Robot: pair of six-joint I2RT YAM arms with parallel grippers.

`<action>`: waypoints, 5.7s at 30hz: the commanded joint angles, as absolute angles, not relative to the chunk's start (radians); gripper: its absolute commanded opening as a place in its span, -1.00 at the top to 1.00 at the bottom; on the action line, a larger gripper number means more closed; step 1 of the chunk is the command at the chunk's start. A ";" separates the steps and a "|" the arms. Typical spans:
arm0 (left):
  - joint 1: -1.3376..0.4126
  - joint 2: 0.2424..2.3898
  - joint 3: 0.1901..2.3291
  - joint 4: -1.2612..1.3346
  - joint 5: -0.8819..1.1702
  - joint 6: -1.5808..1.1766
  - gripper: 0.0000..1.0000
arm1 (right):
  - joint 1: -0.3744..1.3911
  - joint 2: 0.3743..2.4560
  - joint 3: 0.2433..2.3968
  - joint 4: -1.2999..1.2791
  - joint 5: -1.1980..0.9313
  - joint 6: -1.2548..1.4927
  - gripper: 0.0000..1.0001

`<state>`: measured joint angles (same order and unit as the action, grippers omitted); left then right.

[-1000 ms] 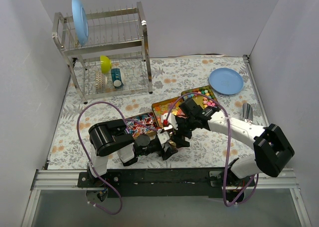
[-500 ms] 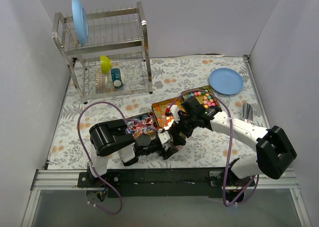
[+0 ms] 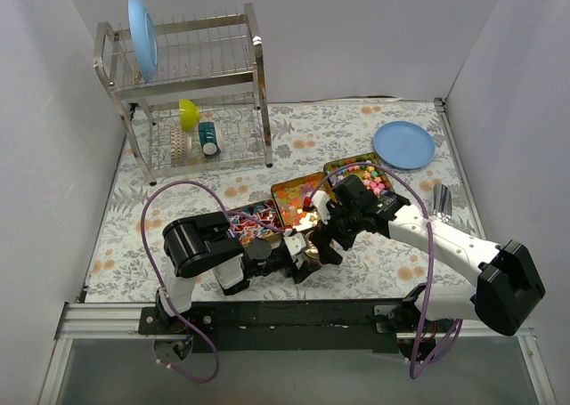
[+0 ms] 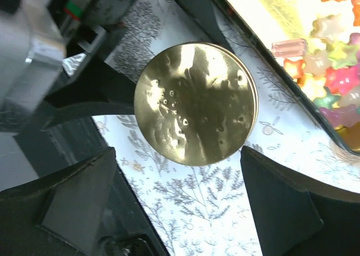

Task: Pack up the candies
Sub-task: Screw the bottle lid onto the packing bottle.

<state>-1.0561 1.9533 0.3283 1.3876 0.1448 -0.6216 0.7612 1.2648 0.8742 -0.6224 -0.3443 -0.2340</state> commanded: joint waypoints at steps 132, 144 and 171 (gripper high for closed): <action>-1.057 2.003 0.324 1.229 0.166 -0.620 1.00 | 0.738 1.692 1.195 -1.052 -0.588 -1.655 -0.87; -1.057 1.997 0.318 1.241 0.163 -0.618 1.00 | 0.733 1.582 1.005 -0.821 -0.624 -1.246 -0.25; -1.058 1.999 0.324 1.229 0.130 -0.621 1.00 | 0.741 1.417 0.839 -0.504 -0.503 -0.413 -0.96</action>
<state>-1.0451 1.9598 0.3359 1.3891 0.1680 -0.6418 0.7300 1.3743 0.8196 -0.4076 -0.4789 -0.5217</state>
